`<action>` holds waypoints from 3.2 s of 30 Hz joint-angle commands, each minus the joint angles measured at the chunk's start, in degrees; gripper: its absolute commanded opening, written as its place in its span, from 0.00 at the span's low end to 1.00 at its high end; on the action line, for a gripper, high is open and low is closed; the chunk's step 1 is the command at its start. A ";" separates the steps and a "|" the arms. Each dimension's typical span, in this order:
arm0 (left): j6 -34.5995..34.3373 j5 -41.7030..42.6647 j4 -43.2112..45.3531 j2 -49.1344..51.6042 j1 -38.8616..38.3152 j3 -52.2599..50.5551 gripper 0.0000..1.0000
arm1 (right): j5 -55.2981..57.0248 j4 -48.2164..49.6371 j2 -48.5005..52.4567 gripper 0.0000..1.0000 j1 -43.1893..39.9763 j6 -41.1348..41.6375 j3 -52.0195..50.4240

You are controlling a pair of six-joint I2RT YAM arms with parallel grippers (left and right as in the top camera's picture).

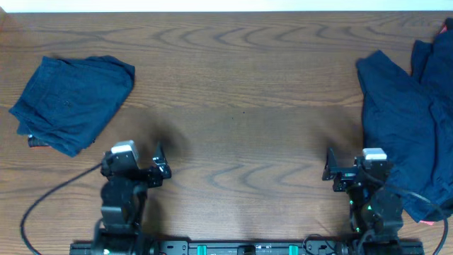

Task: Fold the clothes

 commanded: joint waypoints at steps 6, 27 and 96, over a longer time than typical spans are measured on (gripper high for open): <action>-0.52 1.20 -14.80 19.45 0.31 21.57 0.98 | 0.59 -6.60 21.29 0.99 -0.74 0.79 15.80; -0.52 12.79 -24.35 34.25 0.31 33.24 0.98 | 12.46 -13.51 80.70 0.89 -7.89 2.95 45.46; -0.52 12.79 -17.75 36.26 0.28 33.20 0.98 | -7.89 11.30 80.72 0.99 21.05 9.27 52.48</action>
